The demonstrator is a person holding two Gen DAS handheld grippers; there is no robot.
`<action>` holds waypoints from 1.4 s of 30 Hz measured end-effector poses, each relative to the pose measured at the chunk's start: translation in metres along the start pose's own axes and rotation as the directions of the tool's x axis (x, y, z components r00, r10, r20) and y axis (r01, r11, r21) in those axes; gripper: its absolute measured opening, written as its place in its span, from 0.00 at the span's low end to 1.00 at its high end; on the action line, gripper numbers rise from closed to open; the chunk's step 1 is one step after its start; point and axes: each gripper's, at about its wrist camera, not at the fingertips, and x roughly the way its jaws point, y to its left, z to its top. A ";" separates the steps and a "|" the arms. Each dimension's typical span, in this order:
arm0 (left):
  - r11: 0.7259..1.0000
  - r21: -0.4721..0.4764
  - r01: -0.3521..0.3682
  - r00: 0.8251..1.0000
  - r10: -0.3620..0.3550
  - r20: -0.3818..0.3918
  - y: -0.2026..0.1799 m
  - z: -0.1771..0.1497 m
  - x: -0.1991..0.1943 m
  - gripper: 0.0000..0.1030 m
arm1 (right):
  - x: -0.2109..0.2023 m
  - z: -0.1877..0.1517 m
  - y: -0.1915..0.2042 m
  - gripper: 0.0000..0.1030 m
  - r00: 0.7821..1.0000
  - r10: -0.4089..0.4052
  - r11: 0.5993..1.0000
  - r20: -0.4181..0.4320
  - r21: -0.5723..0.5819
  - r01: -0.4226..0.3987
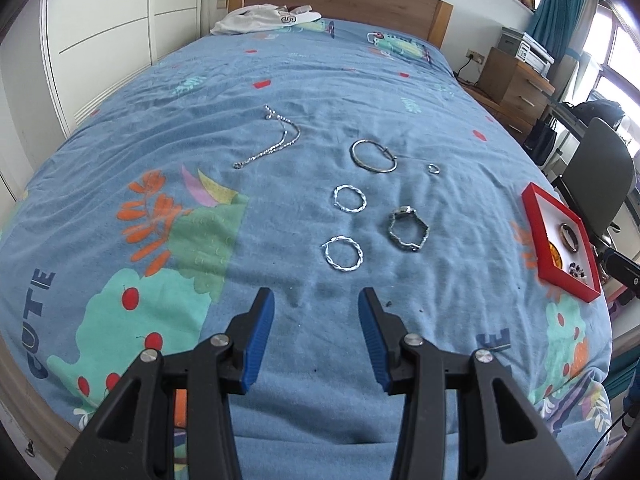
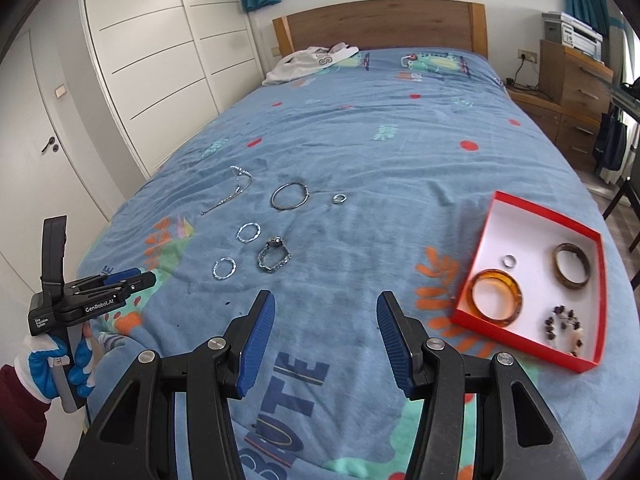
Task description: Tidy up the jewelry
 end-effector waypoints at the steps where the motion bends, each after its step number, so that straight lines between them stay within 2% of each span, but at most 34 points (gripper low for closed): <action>1: 1.000 -0.004 -0.002 1.000 0.002 -0.005 0.001 0.001 0.004 0.41 | 0.005 0.001 0.001 0.51 1.000 0.005 1.000 -0.004 -0.002 -0.005; 11: 1.000 -0.021 0.006 0.999 -0.007 -0.050 0.009 0.010 0.040 0.41 | 0.059 0.012 0.013 0.51 0.997 0.058 0.998 -0.059 -0.022 -0.059; 23: 1.000 -0.028 0.005 0.997 -0.007 -0.079 0.018 0.019 0.069 0.41 | 0.101 0.019 0.013 0.51 0.991 0.088 0.996 -0.103 -0.022 -0.090; 35: 0.998 0.009 0.060 0.996 -0.059 -0.071 0.009 0.050 0.092 0.41 | 0.129 0.024 -0.001 0.51 0.988 0.096 0.995 -0.117 -0.003 -0.097; 42: 0.994 0.029 0.104 0.991 -0.101 -0.091 -0.003 0.071 0.117 0.41 | 0.146 0.040 -0.012 0.51 0.990 0.098 0.995 -0.102 0.004 -0.098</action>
